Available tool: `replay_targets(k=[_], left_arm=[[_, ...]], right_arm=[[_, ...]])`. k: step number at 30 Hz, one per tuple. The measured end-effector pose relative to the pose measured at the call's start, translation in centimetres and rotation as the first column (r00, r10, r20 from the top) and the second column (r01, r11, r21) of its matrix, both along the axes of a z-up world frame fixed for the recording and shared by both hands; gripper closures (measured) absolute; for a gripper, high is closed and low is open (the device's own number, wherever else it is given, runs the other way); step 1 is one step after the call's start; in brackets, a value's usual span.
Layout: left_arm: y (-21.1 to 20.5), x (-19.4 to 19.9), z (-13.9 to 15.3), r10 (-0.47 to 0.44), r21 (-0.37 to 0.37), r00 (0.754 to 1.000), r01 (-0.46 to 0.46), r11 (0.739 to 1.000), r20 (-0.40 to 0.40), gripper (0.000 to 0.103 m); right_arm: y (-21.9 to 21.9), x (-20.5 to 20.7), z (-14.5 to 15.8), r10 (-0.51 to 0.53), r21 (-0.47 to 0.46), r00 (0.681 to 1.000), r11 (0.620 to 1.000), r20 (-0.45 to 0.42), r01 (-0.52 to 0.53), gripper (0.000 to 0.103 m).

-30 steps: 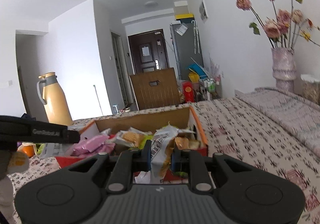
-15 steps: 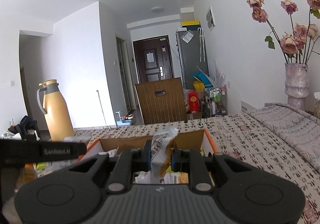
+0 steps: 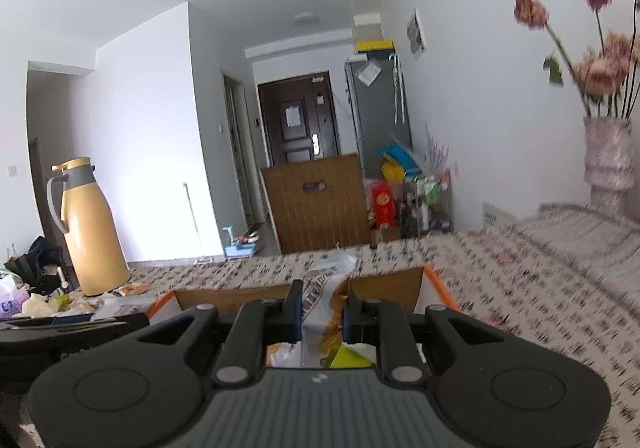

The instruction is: Organize snacks

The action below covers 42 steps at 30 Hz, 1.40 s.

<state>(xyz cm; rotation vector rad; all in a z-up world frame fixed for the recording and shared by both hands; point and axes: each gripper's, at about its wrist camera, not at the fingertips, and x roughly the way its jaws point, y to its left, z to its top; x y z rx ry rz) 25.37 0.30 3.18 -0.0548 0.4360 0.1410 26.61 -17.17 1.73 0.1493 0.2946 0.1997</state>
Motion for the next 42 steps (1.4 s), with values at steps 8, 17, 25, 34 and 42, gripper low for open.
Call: replay_targets(k=[8,17,25,34,42], left_arm=[[-0.1,0.4,-1.0,-0.003,0.004,1.0,0.003,1.0,-0.013,0.057],[1.2,-0.3,-0.7,0.075,-0.032,0.997,-0.074,0.997,0.02,0.0],[1.2,-0.4,-0.5,0.07,-0.041,0.997,-0.069,0.997,0.018,0.0],[1.4,-1.0,0.9,0.066,-0.055,0.997,-0.065,0.996,0.024,0.0],[1.8,-3.7,2.3,0.066,-0.037,0.998,-0.065,0.997,0.022,0.0]], right_arm=[[0.5,0.7,-1.4,0.014,-0.015,0.999,1.0,-0.041,-0.015,0.086],[-1.0,1.0,-1.7,-0.06,0.003,0.996,0.998,-0.067,0.061,0.01],[-1.6,0.9,-1.6,-0.086,0.013,0.994,0.996,-0.065,0.087,0.0],[-2.0,-0.1,0.0,-0.09,0.026,0.995,0.995,-0.051,0.091,0.0],[-2.1,-3.7,2.1,-0.054,-0.011,0.998,0.998,-0.012,0.054,0.0]])
